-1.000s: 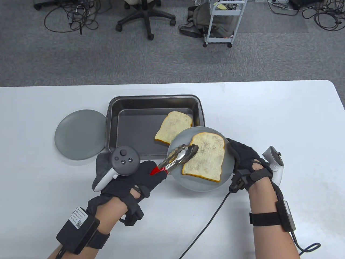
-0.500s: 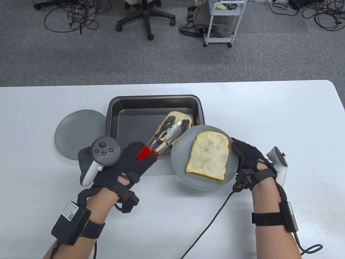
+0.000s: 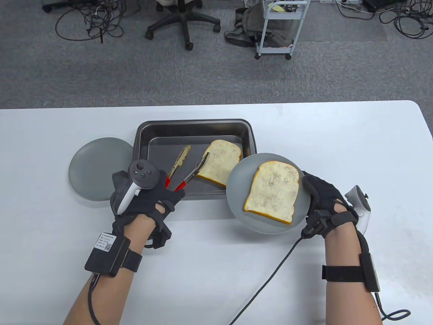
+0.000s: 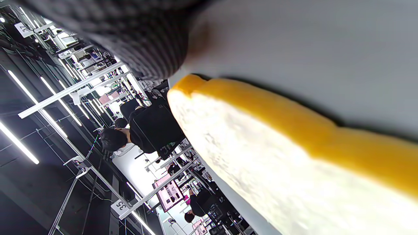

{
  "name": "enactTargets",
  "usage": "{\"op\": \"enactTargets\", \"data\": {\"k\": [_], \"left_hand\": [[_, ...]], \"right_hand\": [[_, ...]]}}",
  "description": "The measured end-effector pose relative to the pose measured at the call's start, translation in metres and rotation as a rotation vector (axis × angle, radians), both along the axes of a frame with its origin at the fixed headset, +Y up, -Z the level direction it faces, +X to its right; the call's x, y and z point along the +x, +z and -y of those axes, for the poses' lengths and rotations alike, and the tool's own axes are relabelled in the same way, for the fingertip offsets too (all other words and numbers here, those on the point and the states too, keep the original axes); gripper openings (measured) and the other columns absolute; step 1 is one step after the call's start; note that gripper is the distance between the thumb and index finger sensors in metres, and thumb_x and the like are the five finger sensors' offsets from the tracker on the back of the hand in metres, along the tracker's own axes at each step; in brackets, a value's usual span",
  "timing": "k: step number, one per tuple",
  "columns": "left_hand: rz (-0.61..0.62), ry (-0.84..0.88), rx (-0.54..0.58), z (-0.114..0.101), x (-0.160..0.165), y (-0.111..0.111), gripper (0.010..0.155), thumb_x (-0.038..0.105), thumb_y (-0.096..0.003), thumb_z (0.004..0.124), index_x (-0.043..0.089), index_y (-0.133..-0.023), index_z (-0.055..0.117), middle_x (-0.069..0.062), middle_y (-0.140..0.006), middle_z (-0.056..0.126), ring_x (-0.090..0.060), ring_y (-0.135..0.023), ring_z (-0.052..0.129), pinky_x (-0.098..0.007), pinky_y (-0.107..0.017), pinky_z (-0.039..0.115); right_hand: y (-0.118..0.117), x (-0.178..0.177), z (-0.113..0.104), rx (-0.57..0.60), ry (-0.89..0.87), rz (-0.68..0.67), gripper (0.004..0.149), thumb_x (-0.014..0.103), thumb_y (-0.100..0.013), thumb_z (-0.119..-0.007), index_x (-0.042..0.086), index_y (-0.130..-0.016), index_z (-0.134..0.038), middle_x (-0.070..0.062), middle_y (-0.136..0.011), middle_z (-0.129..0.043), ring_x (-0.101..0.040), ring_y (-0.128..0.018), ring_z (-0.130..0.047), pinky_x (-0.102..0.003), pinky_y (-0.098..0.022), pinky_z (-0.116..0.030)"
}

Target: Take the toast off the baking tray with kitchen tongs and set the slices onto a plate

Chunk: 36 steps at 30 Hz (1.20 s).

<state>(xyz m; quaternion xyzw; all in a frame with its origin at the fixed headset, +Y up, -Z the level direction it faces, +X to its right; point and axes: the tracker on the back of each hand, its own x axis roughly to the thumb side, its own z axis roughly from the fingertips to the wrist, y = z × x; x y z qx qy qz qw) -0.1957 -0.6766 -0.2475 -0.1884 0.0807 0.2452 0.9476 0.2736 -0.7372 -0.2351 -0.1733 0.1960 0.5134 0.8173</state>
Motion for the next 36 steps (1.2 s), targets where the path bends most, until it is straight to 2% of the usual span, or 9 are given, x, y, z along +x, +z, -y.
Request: {"op": "enactTargets", "data": {"k": [5,11,18,24,29,30,36], "left_hand": [[0.002,0.0,-0.035,0.008,0.002,-0.008,0.079,0.058,-0.0416,0.091,0.005,-0.099,0.077,-0.026,-0.079,0.098,-0.026,-0.05,0.103,-0.034,-0.03,0.092],[0.012,0.028,-0.084,0.01,0.004,-0.016,0.072,0.052,-0.0426,0.092,0.002,-0.094,0.086,-0.022,-0.078,0.098,-0.028,-0.042,0.105,-0.035,-0.024,0.092],[0.043,-0.013,-0.081,0.008,0.014,-0.019,0.065,0.046,-0.0423,0.091,0.001,-0.09,0.088,-0.017,-0.078,0.094,-0.029,-0.036,0.106,-0.035,-0.02,0.092],[0.022,0.07,-0.062,0.006,0.008,-0.015,0.064,0.046,-0.0424,0.088,0.002,-0.088,0.086,-0.016,-0.073,0.097,-0.026,-0.029,0.108,-0.032,-0.015,0.093],[-0.001,0.17,-0.044,-0.004,-0.001,-0.009,0.064,0.047,-0.0431,0.087,0.003,-0.09,0.082,-0.018,-0.071,0.099,-0.025,-0.028,0.109,-0.031,-0.015,0.093],[-0.011,0.185,-0.019,-0.007,-0.003,-0.008,0.064,0.047,-0.0431,0.087,0.003,-0.09,0.082,-0.01,-0.072,0.1,-0.025,-0.028,0.109,-0.031,-0.015,0.094],[-0.028,0.276,0.019,-0.029,-0.019,-0.001,0.064,0.048,-0.0438,0.086,0.005,-0.091,0.08,-0.013,-0.072,0.1,-0.025,-0.027,0.109,-0.03,-0.014,0.094]], "right_hand": [[0.0,-0.001,-0.001,-0.001,-0.001,-0.001,0.054,0.037,-0.044,-0.083,0.011,-0.09,-0.083,-0.023,-0.081,-0.096,-0.043,-0.057,-0.109,-0.054,-0.039,-0.097],[0.0,-0.002,-0.001,-0.003,0.003,-0.005,0.053,0.037,-0.044,-0.083,0.011,-0.09,-0.083,-0.024,-0.081,-0.096,-0.043,-0.057,-0.109,-0.054,-0.039,-0.097],[-0.001,-0.002,0.0,-0.003,0.012,-0.009,0.053,0.037,-0.044,-0.083,0.011,-0.09,-0.083,-0.024,-0.082,-0.096,-0.043,-0.057,-0.109,-0.054,-0.039,-0.097],[-0.001,-0.002,0.001,-0.003,0.018,-0.009,0.053,0.037,-0.044,-0.083,0.011,-0.09,-0.083,-0.024,-0.081,-0.096,-0.043,-0.056,-0.109,-0.054,-0.039,-0.097],[-0.002,-0.002,0.001,-0.002,0.017,-0.008,0.054,0.037,-0.044,-0.083,0.011,-0.09,-0.083,-0.024,-0.081,-0.097,-0.043,-0.056,-0.109,-0.054,-0.039,-0.097],[-0.002,-0.002,0.001,-0.003,0.016,-0.007,0.054,0.037,-0.044,-0.083,0.01,-0.09,-0.083,-0.024,-0.081,-0.096,-0.043,-0.056,-0.109,-0.054,-0.039,-0.097],[-0.001,-0.001,0.002,-0.007,0.022,-0.002,0.053,0.037,-0.044,-0.083,0.011,-0.09,-0.083,-0.024,-0.081,-0.097,-0.043,-0.056,-0.109,-0.054,-0.039,-0.097]]}}
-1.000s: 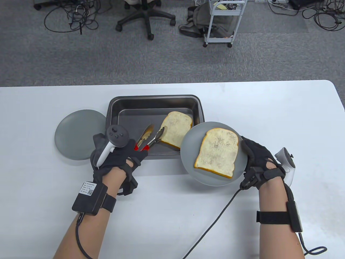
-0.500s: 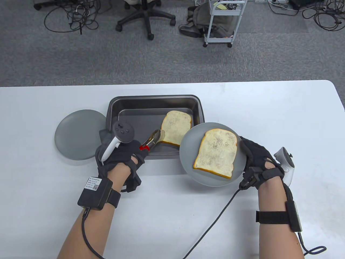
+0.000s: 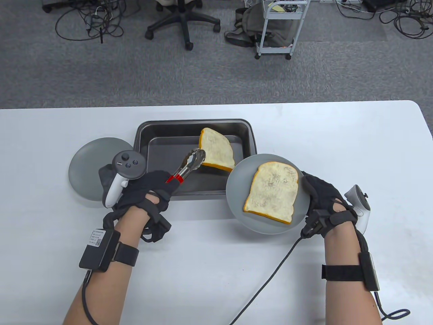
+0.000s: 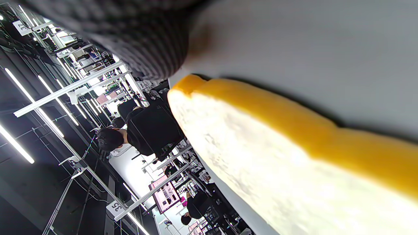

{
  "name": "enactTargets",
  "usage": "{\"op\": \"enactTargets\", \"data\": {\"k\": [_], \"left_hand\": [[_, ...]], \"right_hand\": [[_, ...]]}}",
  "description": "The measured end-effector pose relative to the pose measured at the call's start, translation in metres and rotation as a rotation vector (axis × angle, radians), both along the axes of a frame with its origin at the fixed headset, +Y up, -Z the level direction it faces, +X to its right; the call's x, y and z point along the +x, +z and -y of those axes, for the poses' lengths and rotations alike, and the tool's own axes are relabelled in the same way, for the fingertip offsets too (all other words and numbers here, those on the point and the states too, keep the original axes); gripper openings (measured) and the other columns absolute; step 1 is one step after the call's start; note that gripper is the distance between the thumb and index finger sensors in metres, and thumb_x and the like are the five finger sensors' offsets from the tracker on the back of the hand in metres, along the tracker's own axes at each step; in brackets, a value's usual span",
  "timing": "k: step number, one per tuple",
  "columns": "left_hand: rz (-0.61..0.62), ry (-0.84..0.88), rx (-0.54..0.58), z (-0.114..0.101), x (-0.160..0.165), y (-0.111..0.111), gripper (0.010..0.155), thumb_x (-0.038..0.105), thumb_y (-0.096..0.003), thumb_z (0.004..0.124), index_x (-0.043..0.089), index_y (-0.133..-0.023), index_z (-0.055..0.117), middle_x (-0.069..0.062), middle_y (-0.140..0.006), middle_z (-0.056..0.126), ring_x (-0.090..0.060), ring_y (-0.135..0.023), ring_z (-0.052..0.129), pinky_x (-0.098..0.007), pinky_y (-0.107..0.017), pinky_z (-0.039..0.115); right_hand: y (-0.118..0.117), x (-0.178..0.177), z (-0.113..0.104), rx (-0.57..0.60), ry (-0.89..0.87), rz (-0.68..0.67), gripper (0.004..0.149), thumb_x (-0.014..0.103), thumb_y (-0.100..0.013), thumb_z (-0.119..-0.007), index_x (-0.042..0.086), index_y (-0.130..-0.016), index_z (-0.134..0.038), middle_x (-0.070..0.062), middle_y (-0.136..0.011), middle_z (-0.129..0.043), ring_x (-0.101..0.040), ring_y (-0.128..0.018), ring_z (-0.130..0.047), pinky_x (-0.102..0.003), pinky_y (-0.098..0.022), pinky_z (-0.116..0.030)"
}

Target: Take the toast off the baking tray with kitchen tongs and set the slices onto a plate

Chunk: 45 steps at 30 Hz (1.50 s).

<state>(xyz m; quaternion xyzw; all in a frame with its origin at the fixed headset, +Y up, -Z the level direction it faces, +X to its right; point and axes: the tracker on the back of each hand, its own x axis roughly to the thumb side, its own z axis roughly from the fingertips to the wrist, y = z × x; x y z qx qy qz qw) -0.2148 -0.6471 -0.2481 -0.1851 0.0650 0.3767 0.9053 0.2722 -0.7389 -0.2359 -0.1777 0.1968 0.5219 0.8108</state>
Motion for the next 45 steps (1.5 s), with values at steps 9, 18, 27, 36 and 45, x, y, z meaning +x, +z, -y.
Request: {"op": "enactTargets", "data": {"k": [9,18,27,36,45], "left_hand": [[0.008,0.152,0.099,-0.032,-0.012,0.028,0.064,0.049,-0.0452,0.084,0.005,-0.091,0.078,-0.013,-0.072,0.099,-0.024,-0.027,0.11,-0.029,-0.014,0.094],[0.111,0.246,0.147,-0.053,0.001,0.066,0.064,0.05,-0.0457,0.083,0.005,-0.091,0.078,-0.014,-0.072,0.099,-0.024,-0.027,0.11,-0.028,-0.014,0.095],[0.236,0.253,0.14,-0.046,0.031,0.093,0.065,0.05,-0.0456,0.083,0.004,-0.091,0.078,-0.014,-0.072,0.099,-0.024,-0.027,0.11,-0.029,-0.014,0.095],[0.268,0.185,0.066,-0.012,0.057,0.11,0.066,0.051,-0.0451,0.083,0.005,-0.091,0.077,-0.014,-0.072,0.099,-0.023,-0.027,0.11,-0.028,-0.014,0.095],[0.271,0.17,0.058,-0.009,0.06,0.114,0.07,0.055,-0.0454,0.082,0.004,-0.093,0.075,-0.015,-0.074,0.097,-0.024,-0.029,0.11,-0.028,-0.016,0.095]], "right_hand": [[0.001,0.0,0.004,-0.019,0.008,0.01,0.054,0.037,-0.044,-0.083,0.011,-0.091,-0.083,-0.024,-0.082,-0.096,-0.043,-0.057,-0.109,-0.054,-0.039,-0.097],[0.002,-0.008,0.008,-0.039,0.016,0.005,0.054,0.036,-0.044,-0.083,0.011,-0.091,-0.082,-0.024,-0.082,-0.096,-0.044,-0.057,-0.109,-0.054,-0.04,-0.097],[0.002,-0.015,0.009,-0.042,0.017,-0.014,0.054,0.036,-0.044,-0.083,0.01,-0.091,-0.082,-0.024,-0.082,-0.095,-0.044,-0.057,-0.109,-0.054,-0.039,-0.097],[0.003,-0.018,0.012,-0.054,0.011,-0.014,0.054,0.036,-0.044,-0.083,0.01,-0.091,-0.082,-0.024,-0.082,-0.096,-0.044,-0.057,-0.109,-0.054,-0.039,-0.097],[0.003,-0.019,0.01,-0.06,-0.024,0.001,0.054,0.036,-0.044,-0.082,0.01,-0.091,-0.082,-0.024,-0.082,-0.095,-0.043,-0.057,-0.109,-0.054,-0.039,-0.097]]}}
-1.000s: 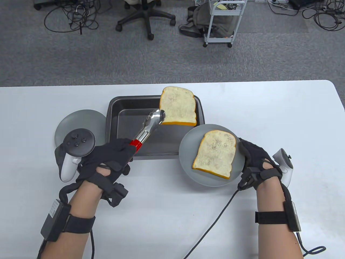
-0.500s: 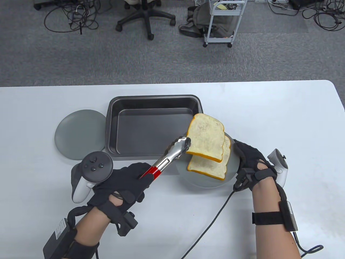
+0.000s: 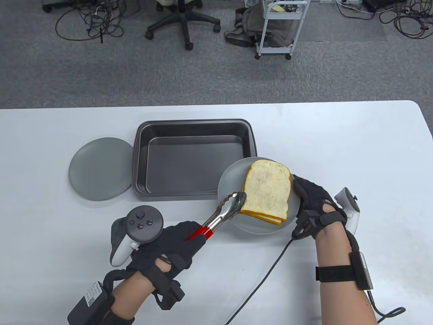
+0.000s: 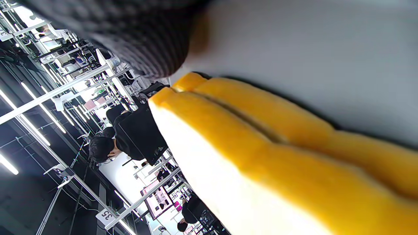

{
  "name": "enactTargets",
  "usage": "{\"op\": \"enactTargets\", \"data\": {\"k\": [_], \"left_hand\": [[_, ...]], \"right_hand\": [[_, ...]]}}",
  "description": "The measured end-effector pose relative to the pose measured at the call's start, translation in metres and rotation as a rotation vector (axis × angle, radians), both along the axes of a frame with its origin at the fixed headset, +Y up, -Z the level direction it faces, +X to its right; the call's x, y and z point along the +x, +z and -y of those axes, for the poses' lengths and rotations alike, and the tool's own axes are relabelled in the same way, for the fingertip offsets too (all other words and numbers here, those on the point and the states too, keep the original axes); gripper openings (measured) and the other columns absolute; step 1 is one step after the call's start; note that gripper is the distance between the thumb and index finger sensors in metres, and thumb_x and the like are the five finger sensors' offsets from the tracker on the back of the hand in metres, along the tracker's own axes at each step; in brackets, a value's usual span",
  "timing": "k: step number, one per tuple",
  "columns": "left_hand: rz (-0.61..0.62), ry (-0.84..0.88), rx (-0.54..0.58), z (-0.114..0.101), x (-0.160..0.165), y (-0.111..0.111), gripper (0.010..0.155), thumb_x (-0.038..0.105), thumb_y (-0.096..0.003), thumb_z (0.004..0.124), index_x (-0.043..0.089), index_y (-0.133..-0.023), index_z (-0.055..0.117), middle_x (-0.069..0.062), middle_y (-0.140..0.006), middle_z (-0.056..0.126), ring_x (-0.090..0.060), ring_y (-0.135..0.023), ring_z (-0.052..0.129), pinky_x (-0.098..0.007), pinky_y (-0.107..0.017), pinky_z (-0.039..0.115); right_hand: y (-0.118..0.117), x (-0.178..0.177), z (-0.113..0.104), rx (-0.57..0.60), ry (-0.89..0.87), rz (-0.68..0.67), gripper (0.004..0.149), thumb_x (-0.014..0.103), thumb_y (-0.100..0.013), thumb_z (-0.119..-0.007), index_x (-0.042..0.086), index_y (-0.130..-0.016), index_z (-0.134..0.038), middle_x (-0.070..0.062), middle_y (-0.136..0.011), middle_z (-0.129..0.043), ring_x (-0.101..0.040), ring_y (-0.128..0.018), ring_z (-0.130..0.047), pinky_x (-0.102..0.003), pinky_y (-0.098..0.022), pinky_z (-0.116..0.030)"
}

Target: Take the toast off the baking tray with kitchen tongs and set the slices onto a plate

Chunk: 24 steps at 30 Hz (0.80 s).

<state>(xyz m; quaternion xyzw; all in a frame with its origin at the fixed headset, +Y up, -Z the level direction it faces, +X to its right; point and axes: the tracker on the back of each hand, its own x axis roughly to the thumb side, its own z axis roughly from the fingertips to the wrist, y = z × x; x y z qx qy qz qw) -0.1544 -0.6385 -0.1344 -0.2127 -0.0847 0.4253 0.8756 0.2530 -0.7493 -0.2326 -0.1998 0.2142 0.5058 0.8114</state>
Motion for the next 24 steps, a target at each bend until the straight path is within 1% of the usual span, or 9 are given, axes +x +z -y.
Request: {"op": "enactTargets", "data": {"k": [1,5,7,8,14,15,24], "left_hand": [[0.003,-0.001,-0.002,0.0,0.0,0.0,0.071,0.056,-0.0452,0.081,0.004,-0.094,0.075,-0.016,-0.074,0.097,-0.016,-0.03,0.111,-0.028,-0.016,0.095],[-0.004,-0.004,0.012,-0.002,-0.001,0.0,0.075,0.059,-0.0449,0.08,0.003,-0.095,0.072,-0.016,-0.077,0.094,-0.017,-0.033,0.11,-0.028,-0.018,0.095],[0.018,0.012,0.0,-0.001,-0.002,0.0,0.08,0.062,-0.045,0.079,0.003,-0.098,0.068,-0.017,-0.081,0.091,-0.019,-0.036,0.109,-0.029,-0.022,0.095],[0.034,0.025,-0.006,-0.001,-0.002,0.0,0.081,0.063,-0.0454,0.079,0.003,-0.099,0.066,-0.017,-0.082,0.089,-0.025,-0.038,0.106,-0.03,-0.024,0.094],[-0.013,0.024,0.037,-0.006,-0.01,0.001,0.083,0.064,-0.0449,0.079,0.004,-0.1,0.062,-0.015,-0.086,0.085,-0.025,-0.043,0.104,-0.031,-0.027,0.093],[-0.027,0.033,0.052,-0.007,-0.012,0.001,0.084,0.064,-0.0446,0.079,0.004,-0.101,0.061,-0.02,-0.085,0.084,-0.025,-0.043,0.104,-0.031,-0.028,0.093],[-0.141,-0.006,0.175,-0.023,-0.034,-0.001,0.085,0.063,-0.043,0.082,0.007,-0.102,0.059,-0.018,-0.088,0.081,-0.026,-0.047,0.102,-0.033,-0.032,0.091]], "right_hand": [[0.0,0.0,0.0,0.0,-0.002,0.001,0.054,0.036,-0.044,-0.082,0.01,-0.091,-0.082,-0.024,-0.082,-0.096,-0.043,-0.057,-0.109,-0.054,-0.039,-0.097],[0.0,0.0,-0.001,0.001,0.002,-0.007,0.054,0.036,-0.044,-0.082,0.01,-0.091,-0.082,-0.024,-0.082,-0.096,-0.043,-0.057,-0.109,-0.054,-0.039,-0.097],[0.0,0.0,-0.001,0.002,0.003,-0.007,0.054,0.036,-0.044,-0.083,0.01,-0.091,-0.082,-0.024,-0.081,-0.096,-0.043,-0.057,-0.109,-0.054,-0.039,-0.097],[0.0,0.0,-0.001,0.002,0.001,-0.006,0.054,0.036,-0.044,-0.083,0.01,-0.091,-0.082,-0.024,-0.081,-0.096,-0.043,-0.057,-0.109,-0.054,-0.039,-0.097],[-0.001,0.001,-0.002,0.009,-0.005,-0.008,0.054,0.036,-0.044,-0.083,0.01,-0.091,-0.082,-0.024,-0.082,-0.096,-0.043,-0.057,-0.109,-0.054,-0.039,-0.097],[-0.001,0.001,-0.002,0.009,-0.005,-0.007,0.054,0.036,-0.044,-0.082,0.01,-0.091,-0.082,-0.024,-0.082,-0.096,-0.043,-0.057,-0.109,-0.054,-0.039,-0.097],[-0.001,0.002,-0.002,0.007,0.007,-0.008,0.054,0.036,-0.044,-0.083,0.01,-0.091,-0.082,-0.024,-0.081,-0.096,-0.043,-0.057,-0.109,-0.054,-0.039,-0.097]]}}
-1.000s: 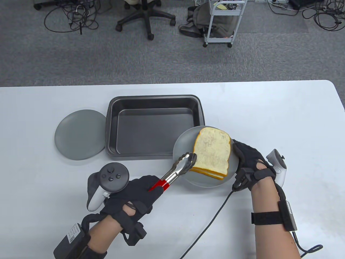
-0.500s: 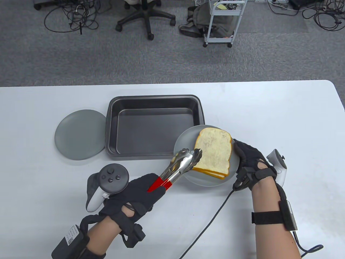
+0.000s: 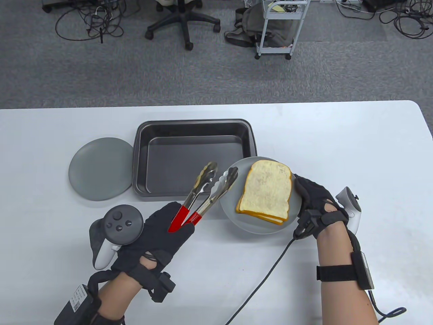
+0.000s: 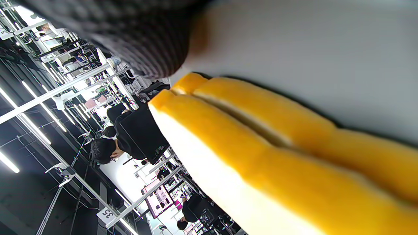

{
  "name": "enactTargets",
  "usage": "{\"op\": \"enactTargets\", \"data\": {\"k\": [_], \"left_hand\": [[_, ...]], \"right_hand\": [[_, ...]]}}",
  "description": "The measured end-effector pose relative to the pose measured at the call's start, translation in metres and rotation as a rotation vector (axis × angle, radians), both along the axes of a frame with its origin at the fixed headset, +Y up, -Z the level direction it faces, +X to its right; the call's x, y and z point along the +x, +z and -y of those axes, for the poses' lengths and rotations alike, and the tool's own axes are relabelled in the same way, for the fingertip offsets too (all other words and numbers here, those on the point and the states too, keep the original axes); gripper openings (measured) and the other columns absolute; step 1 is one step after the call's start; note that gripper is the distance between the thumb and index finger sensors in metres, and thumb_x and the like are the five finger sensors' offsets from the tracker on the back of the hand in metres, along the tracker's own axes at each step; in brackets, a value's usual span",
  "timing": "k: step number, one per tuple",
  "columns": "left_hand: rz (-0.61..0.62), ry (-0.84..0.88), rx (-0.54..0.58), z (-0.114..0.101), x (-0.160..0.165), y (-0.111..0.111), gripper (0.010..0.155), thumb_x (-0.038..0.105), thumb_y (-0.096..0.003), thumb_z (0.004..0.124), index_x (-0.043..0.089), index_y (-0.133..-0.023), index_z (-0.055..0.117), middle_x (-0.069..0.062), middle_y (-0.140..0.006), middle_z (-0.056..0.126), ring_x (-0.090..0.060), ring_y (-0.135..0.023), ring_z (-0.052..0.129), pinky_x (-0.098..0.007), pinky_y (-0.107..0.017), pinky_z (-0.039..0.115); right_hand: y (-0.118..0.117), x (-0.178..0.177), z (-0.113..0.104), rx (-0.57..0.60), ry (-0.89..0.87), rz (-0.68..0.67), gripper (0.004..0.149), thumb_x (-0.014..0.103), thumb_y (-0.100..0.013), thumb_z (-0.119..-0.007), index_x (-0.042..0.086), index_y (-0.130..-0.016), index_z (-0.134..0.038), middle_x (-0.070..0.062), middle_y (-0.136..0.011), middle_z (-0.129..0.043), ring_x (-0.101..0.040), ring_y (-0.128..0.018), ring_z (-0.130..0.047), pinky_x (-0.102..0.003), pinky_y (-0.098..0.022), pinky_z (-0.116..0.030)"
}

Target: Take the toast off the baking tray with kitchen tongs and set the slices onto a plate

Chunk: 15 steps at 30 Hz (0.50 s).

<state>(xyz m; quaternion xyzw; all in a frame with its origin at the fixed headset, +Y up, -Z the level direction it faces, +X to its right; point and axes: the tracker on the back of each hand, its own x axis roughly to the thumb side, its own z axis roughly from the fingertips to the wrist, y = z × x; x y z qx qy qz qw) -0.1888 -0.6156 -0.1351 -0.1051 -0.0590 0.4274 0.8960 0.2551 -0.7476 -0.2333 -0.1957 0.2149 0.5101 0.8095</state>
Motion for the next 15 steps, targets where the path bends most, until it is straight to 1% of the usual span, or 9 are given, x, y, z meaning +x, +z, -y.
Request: {"op": "enactTargets", "data": {"k": [6,15], "left_hand": [[-0.078,-0.027,0.046,-0.001,-0.017,0.0,0.086,0.062,-0.0419,0.085,0.008,-0.103,0.057,-0.018,-0.09,0.079,-0.027,-0.05,0.1,-0.035,-0.034,0.09],[-0.228,-0.181,0.172,0.001,-0.049,0.003,0.086,0.06,-0.0421,0.087,0.01,-0.104,0.054,-0.018,-0.092,0.076,-0.027,-0.054,0.097,-0.037,-0.038,0.089]], "right_hand": [[0.0,0.0,0.0,-0.001,0.004,-0.003,0.054,0.036,-0.044,-0.083,0.01,-0.091,-0.082,-0.024,-0.081,-0.096,-0.044,-0.057,-0.109,-0.054,-0.039,-0.097],[0.0,0.001,0.0,-0.001,0.009,0.0,0.054,0.036,-0.044,-0.083,0.01,-0.091,-0.082,-0.024,-0.082,-0.096,-0.043,-0.057,-0.109,-0.054,-0.039,-0.097]]}}
